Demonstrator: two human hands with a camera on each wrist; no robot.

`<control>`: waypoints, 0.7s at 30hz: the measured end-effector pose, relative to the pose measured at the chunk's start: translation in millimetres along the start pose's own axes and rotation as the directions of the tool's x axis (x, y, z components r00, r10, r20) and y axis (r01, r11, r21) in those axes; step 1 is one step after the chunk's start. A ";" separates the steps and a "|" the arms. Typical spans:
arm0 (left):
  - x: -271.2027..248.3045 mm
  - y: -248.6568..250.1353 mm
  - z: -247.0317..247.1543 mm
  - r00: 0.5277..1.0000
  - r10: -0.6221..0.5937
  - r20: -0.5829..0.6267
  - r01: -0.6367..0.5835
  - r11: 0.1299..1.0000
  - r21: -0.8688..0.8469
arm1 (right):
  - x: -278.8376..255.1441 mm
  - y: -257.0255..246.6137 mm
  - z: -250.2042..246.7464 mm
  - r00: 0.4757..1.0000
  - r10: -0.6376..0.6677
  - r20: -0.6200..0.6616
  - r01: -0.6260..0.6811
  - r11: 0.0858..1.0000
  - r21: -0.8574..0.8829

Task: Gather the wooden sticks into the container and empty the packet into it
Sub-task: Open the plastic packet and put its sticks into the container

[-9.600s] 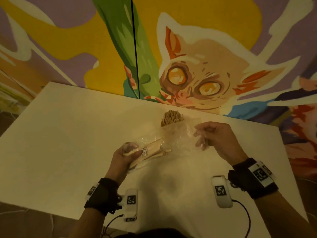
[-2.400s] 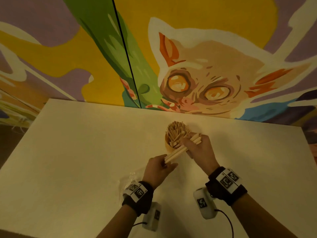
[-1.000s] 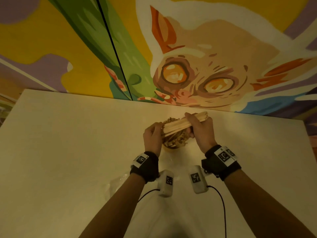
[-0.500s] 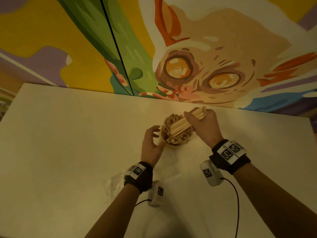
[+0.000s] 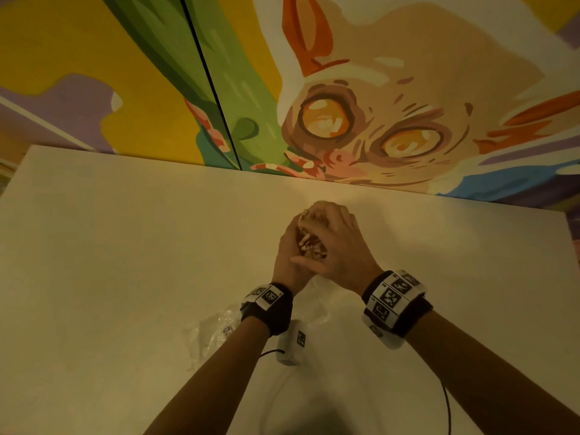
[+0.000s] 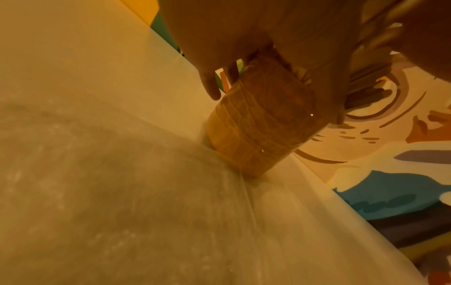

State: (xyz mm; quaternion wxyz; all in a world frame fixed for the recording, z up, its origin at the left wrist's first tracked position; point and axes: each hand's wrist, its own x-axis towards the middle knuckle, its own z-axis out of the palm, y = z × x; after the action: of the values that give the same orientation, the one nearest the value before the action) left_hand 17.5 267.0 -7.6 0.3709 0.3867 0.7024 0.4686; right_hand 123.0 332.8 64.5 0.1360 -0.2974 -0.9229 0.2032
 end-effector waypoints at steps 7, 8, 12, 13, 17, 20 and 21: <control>-5.7 0.2 1.3 0.998 -0.048 0.049 0.051 0.997 -0.056 | 2.4 -0.3 26.8 0.953 0.301 0.031 -0.298 0.952 -0.067; -6.2 -0.1 1.8 0.997 -0.053 0.055 0.056 0.997 -0.047 | 9.4 -1.2 30.0 0.952 0.304 0.033 -0.301 0.951 -0.073; -7.7 1.4 0.0 0.992 -0.116 0.044 0.118 0.992 -0.053 | 34.6 4.0 31.5 0.969 0.245 0.032 -0.238 0.962 -0.134; -8.0 0.5 -0.4 0.990 -0.138 0.041 0.141 0.987 -0.073 | 37.2 8.4 31.3 0.976 0.217 0.033 -0.210 0.967 -0.143; -9.3 3.0 -2.0 0.989 -0.136 0.051 0.139 0.989 -0.051 | 43.0 24.8 28.1 0.997 0.060 0.055 -0.056 0.996 -0.070; -10.3 1.3 -1.0 0.991 -0.127 0.040 0.128 0.991 -0.039 | 41.9 24.1 26.5 0.995 -0.047 0.093 0.040 0.997 0.073; -10.1 -0.2 -0.4 0.991 -0.131 0.041 0.132 0.991 -0.036 | 40.3 24.2 26.3 0.994 -0.058 0.088 0.046 0.990 0.135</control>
State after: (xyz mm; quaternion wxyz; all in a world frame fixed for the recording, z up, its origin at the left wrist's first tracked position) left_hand 21.4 257.9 -6.0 0.4216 0.3412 0.7101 0.4490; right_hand 93.5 367.4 35.6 0.1184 -0.2540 -0.9200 0.2741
